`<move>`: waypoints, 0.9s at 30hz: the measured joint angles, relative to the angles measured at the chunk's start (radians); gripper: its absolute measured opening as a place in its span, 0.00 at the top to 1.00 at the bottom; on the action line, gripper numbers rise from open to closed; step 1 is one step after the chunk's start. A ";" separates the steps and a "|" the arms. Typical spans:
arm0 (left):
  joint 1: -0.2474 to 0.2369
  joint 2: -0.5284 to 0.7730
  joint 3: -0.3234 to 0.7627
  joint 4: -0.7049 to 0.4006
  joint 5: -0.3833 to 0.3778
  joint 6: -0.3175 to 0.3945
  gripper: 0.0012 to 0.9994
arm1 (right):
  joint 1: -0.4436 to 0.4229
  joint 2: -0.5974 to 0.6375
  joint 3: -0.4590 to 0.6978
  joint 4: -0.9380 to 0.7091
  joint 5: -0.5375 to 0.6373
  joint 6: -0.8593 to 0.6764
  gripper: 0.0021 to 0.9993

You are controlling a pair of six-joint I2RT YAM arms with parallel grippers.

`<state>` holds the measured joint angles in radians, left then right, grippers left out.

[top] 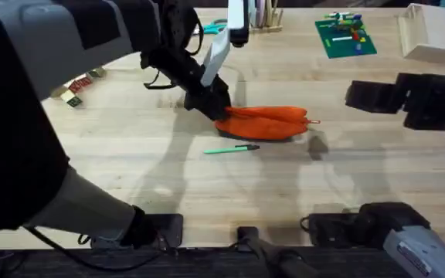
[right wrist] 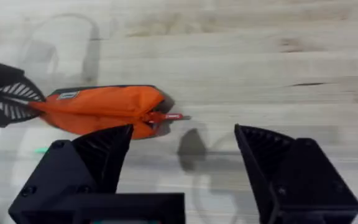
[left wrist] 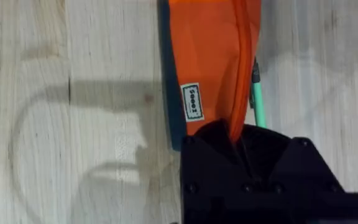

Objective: Unzip the bag, pick up the pens from the table one at a time and place them inside, then zip the bag closed.

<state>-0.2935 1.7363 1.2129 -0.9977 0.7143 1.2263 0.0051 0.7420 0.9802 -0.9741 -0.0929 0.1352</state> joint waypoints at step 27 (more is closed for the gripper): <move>0.000 0.000 0.000 0.006 0.000 0.000 0.95 | -0.323 0.309 0.000 -0.097 -0.531 -0.180 0.00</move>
<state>-0.2932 1.7363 1.2129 -0.9916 0.7139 1.2263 -0.3175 1.0509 0.9802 -1.0710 -0.6235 -0.0449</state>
